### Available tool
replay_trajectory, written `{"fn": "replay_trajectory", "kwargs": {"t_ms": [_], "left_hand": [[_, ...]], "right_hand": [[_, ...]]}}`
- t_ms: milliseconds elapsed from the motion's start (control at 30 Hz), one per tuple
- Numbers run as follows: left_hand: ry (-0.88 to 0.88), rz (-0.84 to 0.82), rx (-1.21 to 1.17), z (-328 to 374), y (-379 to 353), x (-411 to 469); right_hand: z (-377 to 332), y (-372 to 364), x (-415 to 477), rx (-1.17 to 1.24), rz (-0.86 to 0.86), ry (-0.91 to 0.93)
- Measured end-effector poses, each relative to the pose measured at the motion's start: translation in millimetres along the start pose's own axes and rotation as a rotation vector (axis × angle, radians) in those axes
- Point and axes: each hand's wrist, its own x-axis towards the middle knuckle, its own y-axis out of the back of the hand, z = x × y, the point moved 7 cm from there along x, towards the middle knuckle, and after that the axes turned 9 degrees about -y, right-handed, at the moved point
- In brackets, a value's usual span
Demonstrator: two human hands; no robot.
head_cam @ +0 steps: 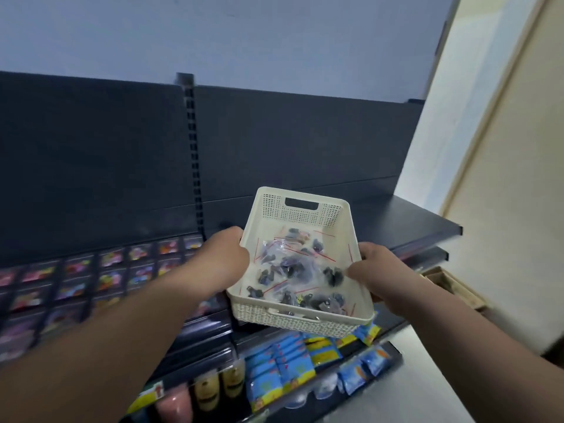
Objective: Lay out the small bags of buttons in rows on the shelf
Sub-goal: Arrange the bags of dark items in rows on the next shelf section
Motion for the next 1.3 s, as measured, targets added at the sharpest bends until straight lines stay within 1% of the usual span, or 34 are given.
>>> {"fn": "replay_trajectory", "kwargs": {"t_ms": [233, 433, 600, 733, 867, 1133, 1300], "left_hand": [[-0.031, -0.101, -0.009, 32, -78, 77], [-0.08, -0.158, 0.034, 55, -119, 155], [-0.091, -0.202, 0.027, 66, -148, 206], [-0.081, -0.238, 0.057, 68, -173, 229], [-0.066, -0.235, 0.038, 76, -197, 251], [0.045, -0.129, 0.064, 92, -245, 293], [0.168, -0.082, 0.099, 100, -275, 309]], "right_hand": [[28, 62, 64, -0.041, 0.134, -0.076], [27, 101, 140, -0.095, 0.243, -0.138], [26, 127, 194, -0.145, 0.312, -0.139], [31, 141, 235, -0.235, 0.299, -0.153], [36, 155, 286, -0.334, 0.28, -0.14], [43, 183, 392, -0.429, 0.149, -0.041], [45, 196, 443, -0.518, 0.077, 0.026]]}}
